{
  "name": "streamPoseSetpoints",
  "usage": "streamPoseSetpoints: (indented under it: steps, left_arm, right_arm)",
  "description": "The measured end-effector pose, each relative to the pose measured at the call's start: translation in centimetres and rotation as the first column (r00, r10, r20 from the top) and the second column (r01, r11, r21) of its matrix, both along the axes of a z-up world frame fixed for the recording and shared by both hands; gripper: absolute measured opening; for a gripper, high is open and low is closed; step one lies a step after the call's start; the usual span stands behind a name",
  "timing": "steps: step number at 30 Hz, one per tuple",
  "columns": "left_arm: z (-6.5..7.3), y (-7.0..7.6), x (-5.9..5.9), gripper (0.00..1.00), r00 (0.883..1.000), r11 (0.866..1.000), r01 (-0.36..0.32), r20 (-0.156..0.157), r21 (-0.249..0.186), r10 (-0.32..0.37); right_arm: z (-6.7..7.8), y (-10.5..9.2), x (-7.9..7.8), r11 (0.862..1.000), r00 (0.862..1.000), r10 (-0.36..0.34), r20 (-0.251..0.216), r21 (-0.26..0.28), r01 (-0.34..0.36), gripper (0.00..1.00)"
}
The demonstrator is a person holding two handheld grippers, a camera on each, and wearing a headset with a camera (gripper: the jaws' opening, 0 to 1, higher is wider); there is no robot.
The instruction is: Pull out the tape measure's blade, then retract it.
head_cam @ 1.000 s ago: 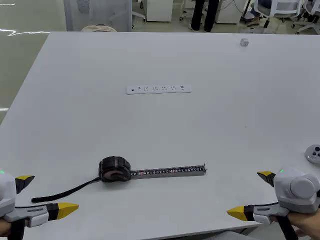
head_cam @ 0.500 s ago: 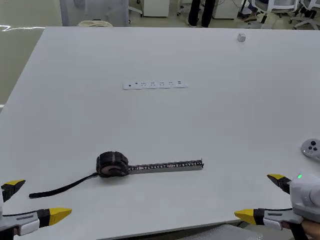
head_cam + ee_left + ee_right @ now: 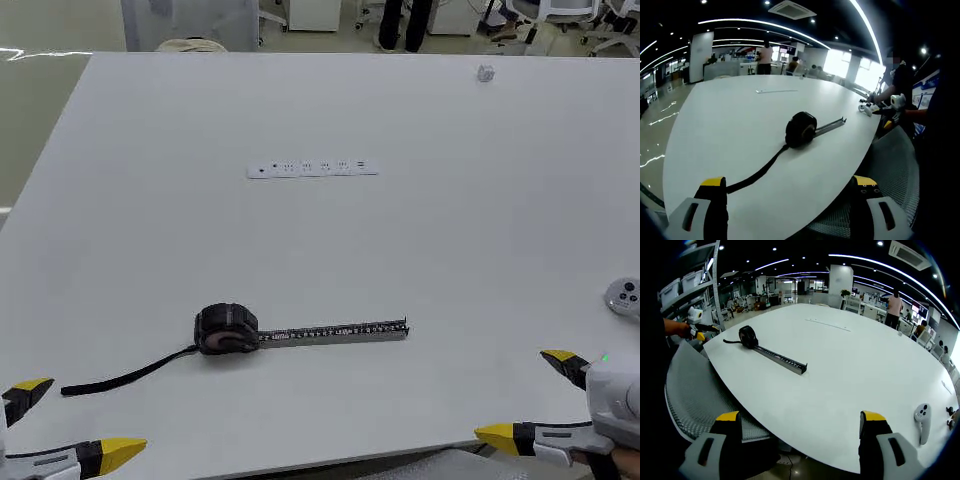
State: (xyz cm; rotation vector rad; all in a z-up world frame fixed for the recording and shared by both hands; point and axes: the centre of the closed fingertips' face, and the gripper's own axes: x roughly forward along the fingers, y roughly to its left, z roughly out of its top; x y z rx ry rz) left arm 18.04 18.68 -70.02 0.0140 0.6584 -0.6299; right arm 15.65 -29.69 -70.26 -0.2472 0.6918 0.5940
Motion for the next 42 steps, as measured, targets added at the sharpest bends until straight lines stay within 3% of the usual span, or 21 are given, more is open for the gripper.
streamPoseSetpoints:
  steps: [5,13,18,21,23,27,31,33,37,39,40,42]
  left_arm:
    - [0.1,0.2,0.2,1.0,1.0,1.0,-0.002,0.001,0.005,0.002]
    - [-0.1,-0.6,0.3,1.0,1.0,1.0,0.028,0.001,0.007,-0.028]
    - [0.7,-0.8,1.3,1.0,0.999,1.0,-0.015,0.033,0.009,0.015]
    - [0.4,-1.4,1.1,1.0,1.0,0.999,-0.023,-0.001,0.025,0.023]
    - [0.3,-1.7,1.3,1.0,0.999,0.998,-0.037,0.005,0.049,0.037]
    - [1.4,-2.8,2.2,1.0,0.997,0.998,-0.058,0.059,0.034,0.056]
    - [1.6,-3.7,2.9,1.0,0.995,0.997,-0.073,0.077,0.027,0.071]
    - [1.3,-4.1,3.2,1.0,0.994,0.996,-0.081,0.071,0.041,0.078]
    - [1.7,-4.4,4.0,1.0,0.987,0.989,-0.133,0.104,0.06,0.126]
    - [2.1,-4.4,4.3,1.0,0.98,0.985,-0.16,0.126,0.062,0.151]
    - [2.3,-4.5,4.4,1.0,0.977,0.982,-0.178,0.131,0.059,0.169]
    - [2.0,-4.9,4.4,1.0,0.977,0.982,-0.181,0.125,0.062,0.172]
  right_arm:
    - [-0.2,0.2,0.0,1.0,1.0,-0.001,0.0,0.006,0.001,1.0]
    - [-0.1,-0.3,-0.1,0.999,1.0,0.005,0.0,-0.032,-0.005,1.0]
    - [0.4,-0.1,0.5,0.997,0.999,0.043,-0.006,-0.058,-0.044,1.0]
    - [0.3,0.3,0.8,0.992,0.995,0.09,-0.041,-0.079,-0.093,0.98]
    - [0.4,0.8,1.3,0.984,0.989,0.138,-0.044,-0.104,-0.142,0.98]
    - [0.2,1.8,2.6,0.969,0.976,0.207,-0.073,-0.125,-0.215,0.99]
    - [0.4,3.0,4.1,0.953,0.961,0.264,-0.083,-0.129,-0.273,0.98]
    - [0.6,3.5,5.1,0.94,0.95,0.304,-0.073,-0.138,-0.311,0.98]
    - [1.0,4.7,6.8,0.918,0.929,0.362,-0.078,-0.144,-0.37,0.98]
    - [1.0,5.1,7.3,0.908,0.92,0.38,-0.091,-0.152,-0.39,0.97]
    - [1.0,5.3,7.6,0.896,0.909,0.403,-0.103,-0.161,-0.415,0.97]
    - [0.8,5.7,8.1,0.879,0.894,0.429,-0.13,-0.169,-0.446,0.95]
